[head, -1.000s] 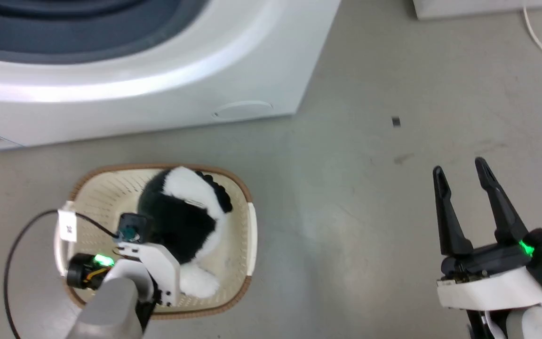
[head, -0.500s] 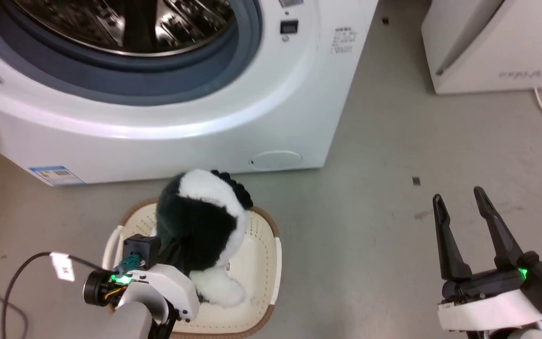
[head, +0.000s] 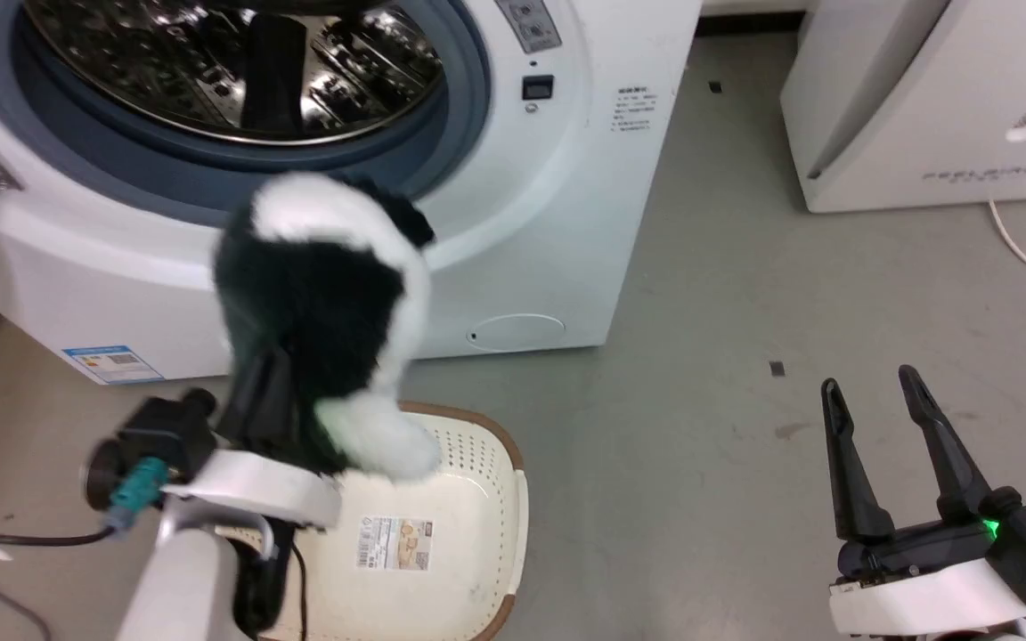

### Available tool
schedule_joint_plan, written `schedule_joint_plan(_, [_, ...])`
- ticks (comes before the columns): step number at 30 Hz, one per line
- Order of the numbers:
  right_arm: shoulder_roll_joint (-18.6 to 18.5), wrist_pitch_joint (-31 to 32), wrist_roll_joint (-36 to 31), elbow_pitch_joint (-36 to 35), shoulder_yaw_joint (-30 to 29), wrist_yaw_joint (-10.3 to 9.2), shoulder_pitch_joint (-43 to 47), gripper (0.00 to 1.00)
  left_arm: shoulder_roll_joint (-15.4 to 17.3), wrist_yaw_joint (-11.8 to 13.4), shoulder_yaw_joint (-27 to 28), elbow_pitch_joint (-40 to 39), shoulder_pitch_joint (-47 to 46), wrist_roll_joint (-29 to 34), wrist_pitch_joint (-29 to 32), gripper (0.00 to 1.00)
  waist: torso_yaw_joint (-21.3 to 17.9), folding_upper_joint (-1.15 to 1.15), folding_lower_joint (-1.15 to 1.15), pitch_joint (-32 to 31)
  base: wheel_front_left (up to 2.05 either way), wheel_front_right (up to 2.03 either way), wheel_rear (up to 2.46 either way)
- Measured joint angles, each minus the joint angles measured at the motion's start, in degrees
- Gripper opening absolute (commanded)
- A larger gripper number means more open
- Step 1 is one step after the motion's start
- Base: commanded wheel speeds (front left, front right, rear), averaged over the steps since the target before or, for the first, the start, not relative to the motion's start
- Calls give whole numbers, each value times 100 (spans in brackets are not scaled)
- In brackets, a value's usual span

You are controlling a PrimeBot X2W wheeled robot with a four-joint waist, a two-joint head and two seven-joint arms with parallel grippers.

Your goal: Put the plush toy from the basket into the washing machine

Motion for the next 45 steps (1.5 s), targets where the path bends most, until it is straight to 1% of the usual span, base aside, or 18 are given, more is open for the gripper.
schedule_joint_plan(5, [0,0,49,-107,4,0,-19,100,44,-48,270,-583,-248,21,0,0,-122,0,0,247,0,0,0])
schedule_joint_plan(9, [0,0,107,-168,29,0,-91,100,209,-54,431,-698,-739,-46,0,0,-236,0,0,560,0,0,0])
schedule_joint_plan(14, [0,0,216,-297,51,0,-296,100,690,-97,544,-494,-1640,-88,99,0,-412,0,1,1047,0,0,0])
schedule_joint_plan(18, [1,0,352,-374,77,0,-486,100,1116,-98,636,-212,-2551,-235,367,0,-571,0,1,1498,0,0,0])
schedule_joint_plan(22, [0,0,478,-436,100,0,-636,100,1582,-98,605,73,-3471,-237,679,0,-738,0,1,1962,0,0,0])
schedule_joint_plan(28, [1,0,654,-508,230,0,-850,100,2316,-100,309,781,-5171,-25,1107,0,-993,0,2,2639,0,0,0])
schedule_joint_plan(32, [0,0,816,-527,324,0,-927,100,2696,-100,11,1350,-6082,144,1270,0,-1205,0,2,2982,0,0,0])
schedule_joint_plan(36, [1,0,855,-528,457,0,-939,100,2817,-100,-245,1979,-6773,315,1414,0,-1394,0,2,3246,0,0,0])
schedule_joint_plan(39, [1,0,872,-552,497,0,-943,100,2875,-100,-610,2391,-7070,426,1574,0,-1492,0,2,3404,0,0,0])
schedule_joint_plan(42, [0,0,903,-594,498,0,-960,100,2893,-108,-990,2725,-7268,392,1811,0,-1544,0,2,3532,0,0,0])
schedule_joint_plan(45, [0,0,903,-603,492,0,-973,100,2926,-108,-1316,3099,-7285,160,2107,0,-1557,0,2,3599,0,0,0])
